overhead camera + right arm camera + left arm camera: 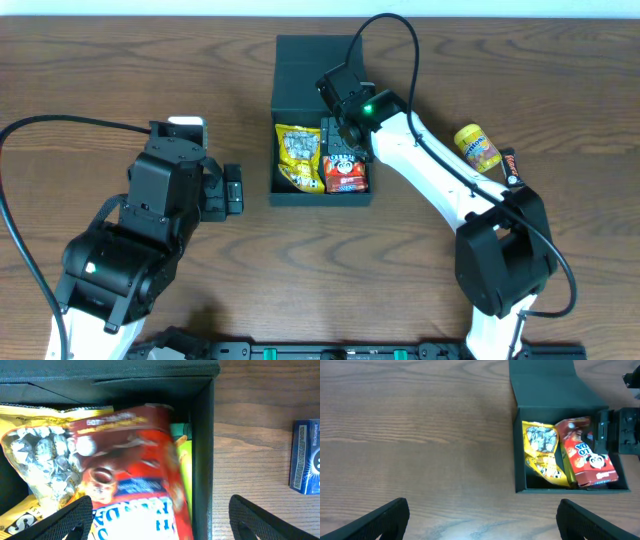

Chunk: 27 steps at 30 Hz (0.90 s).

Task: Pack container
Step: 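Lower the Hello Panda box into the black box's right side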

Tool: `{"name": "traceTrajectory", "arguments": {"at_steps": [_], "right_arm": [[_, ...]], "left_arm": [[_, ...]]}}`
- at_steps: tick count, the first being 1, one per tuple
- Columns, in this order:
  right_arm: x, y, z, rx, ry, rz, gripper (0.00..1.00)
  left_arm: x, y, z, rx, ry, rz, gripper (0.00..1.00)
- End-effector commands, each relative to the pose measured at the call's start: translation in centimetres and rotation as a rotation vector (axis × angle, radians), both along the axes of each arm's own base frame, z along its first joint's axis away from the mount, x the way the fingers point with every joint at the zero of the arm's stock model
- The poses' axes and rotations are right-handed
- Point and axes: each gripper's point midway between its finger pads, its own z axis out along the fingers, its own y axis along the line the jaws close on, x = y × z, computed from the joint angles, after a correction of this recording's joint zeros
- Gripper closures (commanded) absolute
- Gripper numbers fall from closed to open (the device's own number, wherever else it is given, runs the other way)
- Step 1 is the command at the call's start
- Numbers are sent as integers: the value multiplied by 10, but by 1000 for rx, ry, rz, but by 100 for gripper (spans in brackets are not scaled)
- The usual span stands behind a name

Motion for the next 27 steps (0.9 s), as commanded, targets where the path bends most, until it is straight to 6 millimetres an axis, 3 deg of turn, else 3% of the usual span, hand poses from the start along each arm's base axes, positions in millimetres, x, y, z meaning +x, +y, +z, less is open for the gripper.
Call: {"name": "traceTrajectory", "arguments": {"at_steps": [1,6,9,10,12,13,14,21,27], "right_arm": [[1,3,6,-3,-14,15,12],[2,3,13,6,-29,14,11],[4,6,31,33,-68,16,22],[6,10,38,52,-84,21,31],[8,24,51,114,-118,45,77],[9,33,54,145,-130,61,92],[9,42,57,174,-140,79,99],[9,80,55,213,-186,177,99],[9,87,20,182,-135,184,99]], "left_arm": [[1,3,8,11,-19,4,5],[1,3,8,11,-19,4,5],[1,3,8,11,-20,5,5],[1,3,8,11,-19,4,5],[1,3,8,11,-19,4,5],[1,3,8,11,-19,4,5],[1,3,8,11,-20,5,5],[1,3,8,11,-19,4,5],[1,3,8,11,-19,4,5]]}}
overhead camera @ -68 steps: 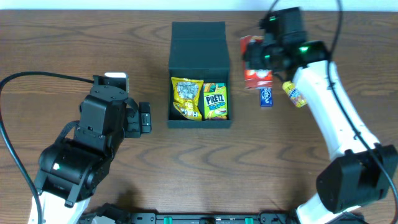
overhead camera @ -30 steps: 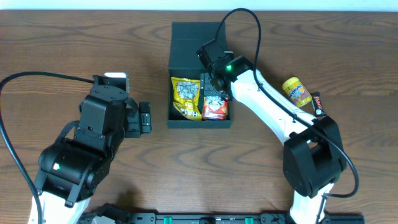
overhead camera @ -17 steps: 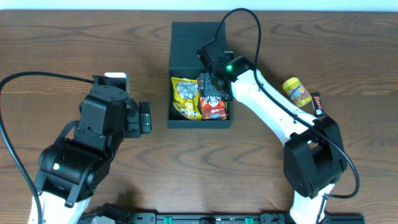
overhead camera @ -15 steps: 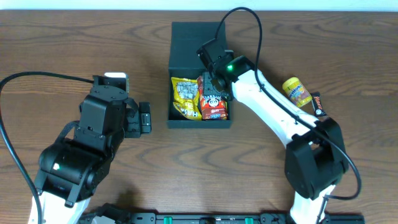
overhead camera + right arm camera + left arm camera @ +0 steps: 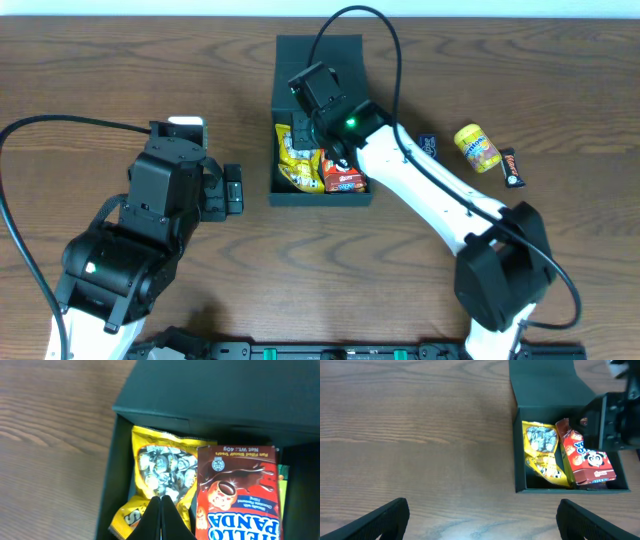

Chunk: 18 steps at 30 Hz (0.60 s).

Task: Pack container
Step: 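Lower the Hello Panda box into the black box's right side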

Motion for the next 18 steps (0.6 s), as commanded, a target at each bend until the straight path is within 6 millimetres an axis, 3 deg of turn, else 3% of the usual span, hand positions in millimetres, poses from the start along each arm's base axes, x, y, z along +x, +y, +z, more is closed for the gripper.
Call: {"name": "traceTrajectory", "arguments": {"at_steps": [1,8,11,18], "right_arm": [[3,3,-26,-39,32,14,99],[9,5,-61,-68,66,11,99],[11,-3,-75,-114,72,-11,99],[16,-18,-77,-172,58,-52,99]], "left_arm": [[1,3,8,11,-19,4,5],[1,3,8,11,-20,5,5],[1,3,8,11,-19,4,5],[1,3,8,11,-19,4,5]]}}
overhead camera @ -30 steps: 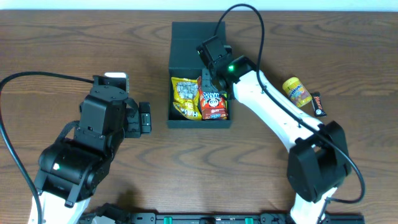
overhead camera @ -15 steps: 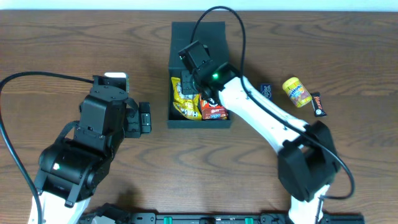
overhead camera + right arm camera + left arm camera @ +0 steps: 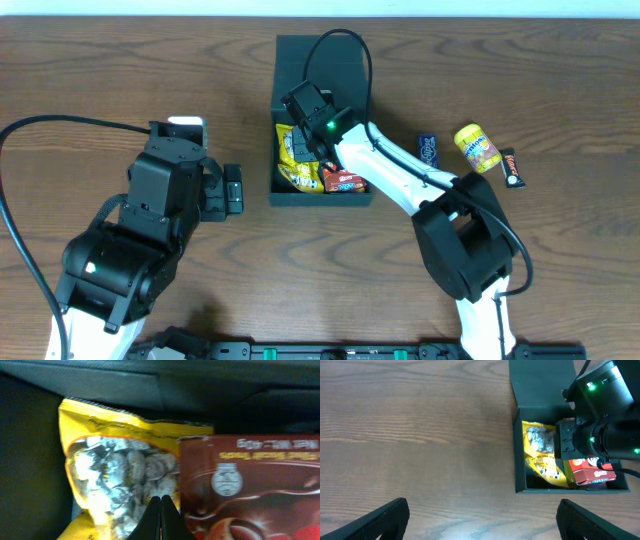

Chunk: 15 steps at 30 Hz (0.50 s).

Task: Pack container
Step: 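Lower the Hello Panda box into the black box's right side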

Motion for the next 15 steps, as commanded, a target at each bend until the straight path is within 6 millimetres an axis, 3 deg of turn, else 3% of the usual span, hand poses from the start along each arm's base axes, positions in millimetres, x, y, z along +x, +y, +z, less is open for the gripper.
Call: {"name": "traceTrajectory", "arguments": {"at_steps": [1,5,15], "right_arm": [[9,-12,5,-45,-31,-30,99],[6,-27,2,-92,-18,-87,99],[4,-34,0,-108,2,-94,98]], "left_arm": [[1,3,8,11,-19,4,5],[1,3,8,11,-20,5,5],[1,3,8,11,-19,4,5]]}}
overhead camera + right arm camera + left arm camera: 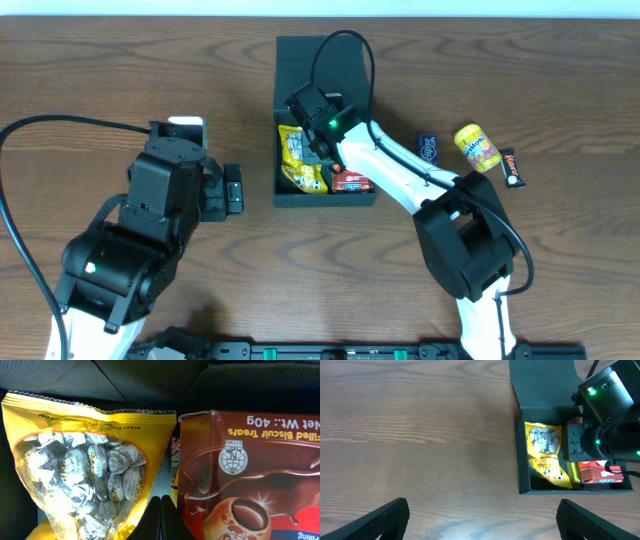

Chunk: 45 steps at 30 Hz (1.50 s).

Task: Pack container
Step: 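Lower the Hello Panda box into the black box's right side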

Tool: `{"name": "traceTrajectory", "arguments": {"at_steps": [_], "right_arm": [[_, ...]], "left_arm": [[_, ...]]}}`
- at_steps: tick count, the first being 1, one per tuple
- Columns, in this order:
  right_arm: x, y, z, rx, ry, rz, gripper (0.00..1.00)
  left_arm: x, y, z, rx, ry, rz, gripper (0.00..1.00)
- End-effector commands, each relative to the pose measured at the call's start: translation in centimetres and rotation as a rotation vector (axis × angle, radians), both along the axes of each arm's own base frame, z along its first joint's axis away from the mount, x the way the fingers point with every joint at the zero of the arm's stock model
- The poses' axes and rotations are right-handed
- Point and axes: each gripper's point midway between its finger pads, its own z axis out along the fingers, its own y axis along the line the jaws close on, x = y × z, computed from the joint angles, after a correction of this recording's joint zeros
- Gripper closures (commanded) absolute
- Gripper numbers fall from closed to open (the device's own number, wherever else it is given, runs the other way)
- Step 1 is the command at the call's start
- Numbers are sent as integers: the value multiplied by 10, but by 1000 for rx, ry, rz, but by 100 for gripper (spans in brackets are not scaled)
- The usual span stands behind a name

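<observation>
The black container [322, 60] stands open at the table's far middle, lid folded back. Inside lie a yellow bag of wrapped sweets [297, 160] on the left and a red biscuit box [351, 183] on the right. My right gripper [318, 150] is down inside the container, shut, its tips [161, 519] wedged in the gap between the yellow bag [80, 467] and the red box [250, 475], holding nothing. My left gripper [480, 525] hovers open over bare table left of the container [520, 450].
To the right of the container lie a blue bar [428, 150], a yellow canister [477, 147] and a dark bar [512, 168]. My left arm's bulk [140, 240] fills the near left of the table.
The red box sits a little further right and flatter, and the container has shifted slightly right. My right gripper stays shut between bag and box. The left arm has not moved.
My right gripper was open over the red box at the container's right side. Then it was shut above the yellow bag at the container's back left. Then it was down inside, shut between bag and box, and now the box lies further right.
</observation>
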Motion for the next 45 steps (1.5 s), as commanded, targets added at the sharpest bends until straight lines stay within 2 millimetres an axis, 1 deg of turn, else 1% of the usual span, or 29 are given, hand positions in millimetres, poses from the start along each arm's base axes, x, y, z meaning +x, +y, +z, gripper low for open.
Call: {"name": "traceTrajectory", "arguments": {"at_steps": [1,5,7,9,10,11,14,17,18,22,31,34,39,45], "right_arm": [[9,-7,6,-12,-28,-37,99],[9,1,11,27,-18,-24,99],[9,7,21,63,-20,-14,99],[11,13,35,96,-40,-5,99],[12,18,43,123,-46,11,99],[10,23,46,144,-44,38,99],[-1,44,47,226,5,169,99],[-6,53,37,238,36,223,99],[-7,53,31,230,46,228,99],[-16,65,20,267,92,303,99],[-27,74,2,242,122,368,99],[-34,79,-9,227,141,391,99],[-43,81,-28,201,178,414,99],[-48,78,-41,182,213,411,99]], "left_arm": [[1,3,8,11,-19,4,5],[1,3,8,11,-19,4,5],[1,3,8,11,-19,4,5],[1,3,8,11,-20,5,5],[1,3,8,11,-19,4,5],[1,3,8,11,-20,5,5],[1,3,8,11,-19,4,5],[1,3,8,11,-19,4,5],[1,3,8,11,-19,4,5],[1,3,8,11,-20,5,5],[1,3,8,11,-20,5,5],[1,3,8,11,-19,4,5],[1,3,8,11,-20,5,5],[1,3,8,11,-19,4,5]]}}
